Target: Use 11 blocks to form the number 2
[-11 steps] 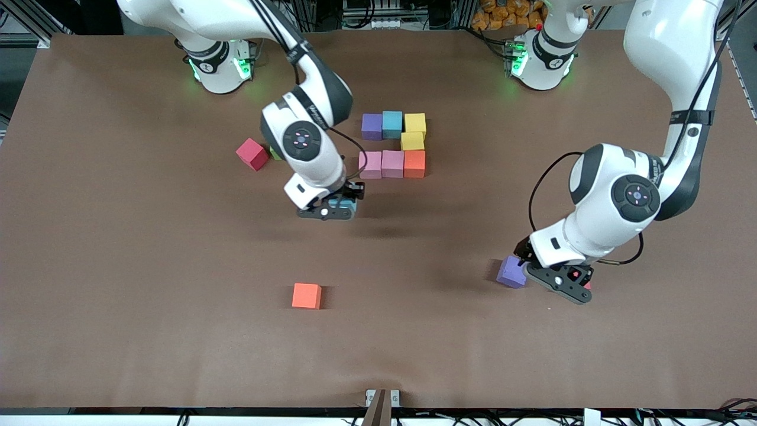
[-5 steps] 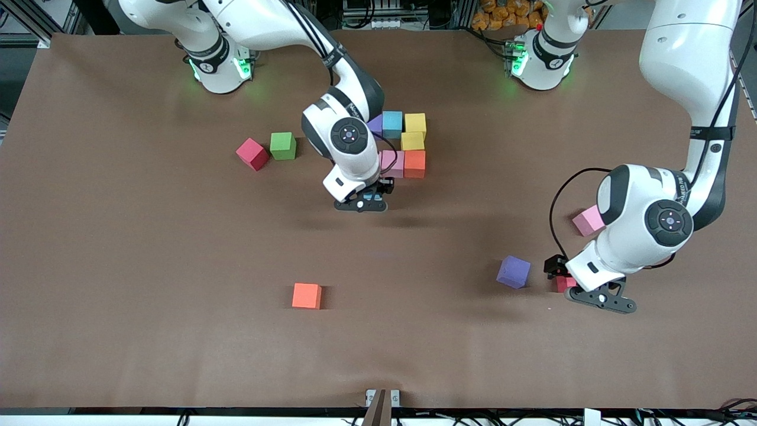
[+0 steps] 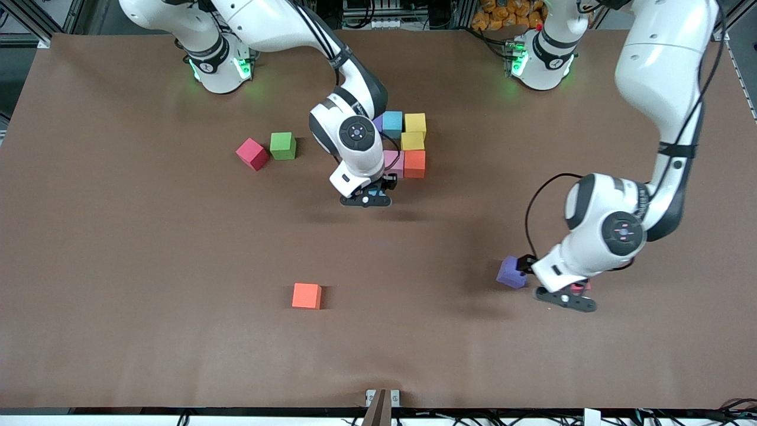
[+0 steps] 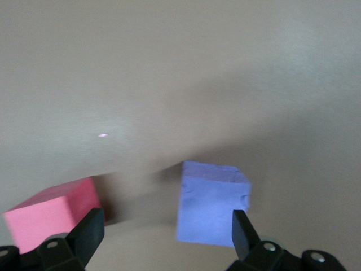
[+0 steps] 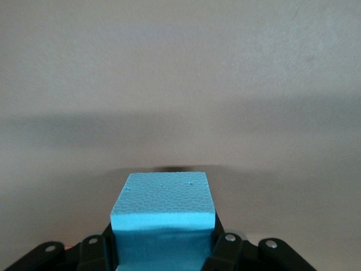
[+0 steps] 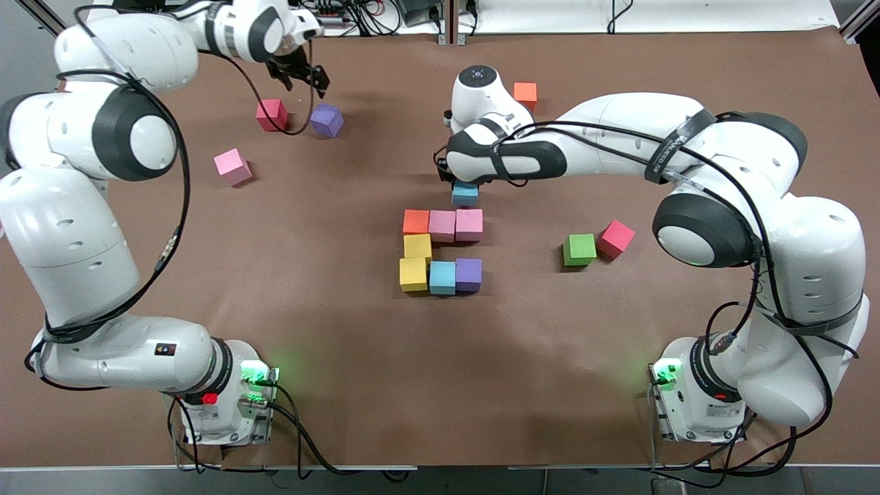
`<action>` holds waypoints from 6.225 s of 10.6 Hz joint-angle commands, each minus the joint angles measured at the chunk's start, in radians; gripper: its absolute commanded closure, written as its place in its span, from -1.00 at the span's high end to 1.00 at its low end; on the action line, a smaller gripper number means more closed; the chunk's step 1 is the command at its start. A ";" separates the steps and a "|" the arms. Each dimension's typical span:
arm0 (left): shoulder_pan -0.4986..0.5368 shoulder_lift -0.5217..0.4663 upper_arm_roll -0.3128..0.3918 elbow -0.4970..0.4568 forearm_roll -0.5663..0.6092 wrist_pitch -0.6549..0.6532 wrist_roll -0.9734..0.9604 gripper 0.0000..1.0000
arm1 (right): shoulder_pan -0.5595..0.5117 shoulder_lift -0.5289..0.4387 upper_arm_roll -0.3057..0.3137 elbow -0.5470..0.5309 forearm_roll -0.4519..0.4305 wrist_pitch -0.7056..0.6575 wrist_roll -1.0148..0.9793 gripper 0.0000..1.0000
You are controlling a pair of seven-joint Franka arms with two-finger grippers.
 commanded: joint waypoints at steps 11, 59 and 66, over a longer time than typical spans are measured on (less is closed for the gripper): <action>-0.028 0.068 0.000 0.030 0.059 -0.004 -0.026 1.00 | 0.034 0.004 -0.015 -0.038 0.010 0.011 0.013 0.01; -0.266 0.030 -0.098 0.080 -0.007 -0.011 -0.643 -0.44 | -0.100 -0.394 -0.016 -0.222 -0.097 -0.106 -0.002 1.00; -0.448 0.119 -0.052 0.186 -0.003 -0.016 -0.770 -0.46 | -0.522 -0.479 -0.016 -0.178 -0.106 -0.134 -0.261 1.00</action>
